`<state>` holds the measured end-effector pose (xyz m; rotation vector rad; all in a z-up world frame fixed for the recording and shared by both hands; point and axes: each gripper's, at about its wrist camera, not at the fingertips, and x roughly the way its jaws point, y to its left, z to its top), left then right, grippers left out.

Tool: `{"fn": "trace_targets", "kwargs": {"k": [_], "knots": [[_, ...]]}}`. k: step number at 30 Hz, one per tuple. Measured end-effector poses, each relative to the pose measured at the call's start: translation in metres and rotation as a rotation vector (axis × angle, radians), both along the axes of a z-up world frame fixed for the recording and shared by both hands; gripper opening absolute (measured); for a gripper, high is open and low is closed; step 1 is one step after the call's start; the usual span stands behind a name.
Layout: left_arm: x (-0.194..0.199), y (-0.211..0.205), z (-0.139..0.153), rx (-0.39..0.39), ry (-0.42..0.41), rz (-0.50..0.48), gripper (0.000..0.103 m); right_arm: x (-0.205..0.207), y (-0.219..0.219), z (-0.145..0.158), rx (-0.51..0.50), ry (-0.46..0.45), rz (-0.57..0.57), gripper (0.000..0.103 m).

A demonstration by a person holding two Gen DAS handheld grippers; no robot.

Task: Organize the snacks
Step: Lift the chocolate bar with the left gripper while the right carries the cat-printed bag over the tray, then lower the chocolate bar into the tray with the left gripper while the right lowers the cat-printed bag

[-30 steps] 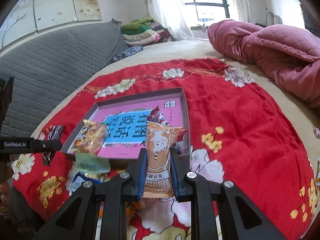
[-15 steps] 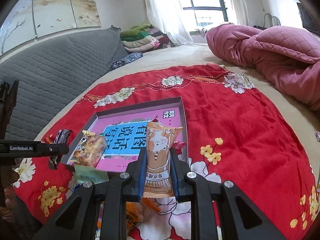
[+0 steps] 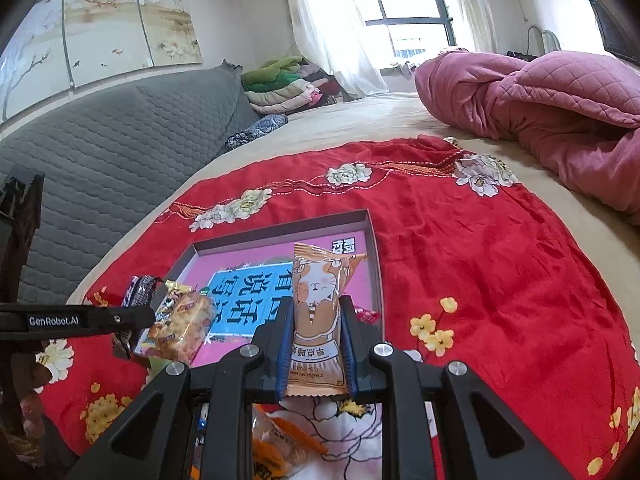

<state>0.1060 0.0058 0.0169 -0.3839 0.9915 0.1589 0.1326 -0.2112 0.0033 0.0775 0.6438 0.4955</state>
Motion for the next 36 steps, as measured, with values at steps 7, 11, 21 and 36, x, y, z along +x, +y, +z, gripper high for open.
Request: {"fn": "trace_targets", "kwargs": {"k": [7,11,21,36], "knots": [[0.008,-0.005,0.002,-0.008,-0.011,-0.012,0.029,0.008,0.006,-0.002,0.012,0.003,0.011,0.022],[0.013,-0.007,0.001,-0.008,-0.007,-0.019,0.029,0.012,0.01,-0.002,0.015,0.006,0.02,0.022],[0.025,-0.007,0.001,-0.01,-0.011,-0.013,0.029,0.026,0.02,0.0,0.026,0.017,0.023,0.022],[0.048,-0.01,-0.011,-0.035,0.012,-0.018,0.029,0.038,0.031,-0.007,0.016,0.033,0.05,0.022]]}}
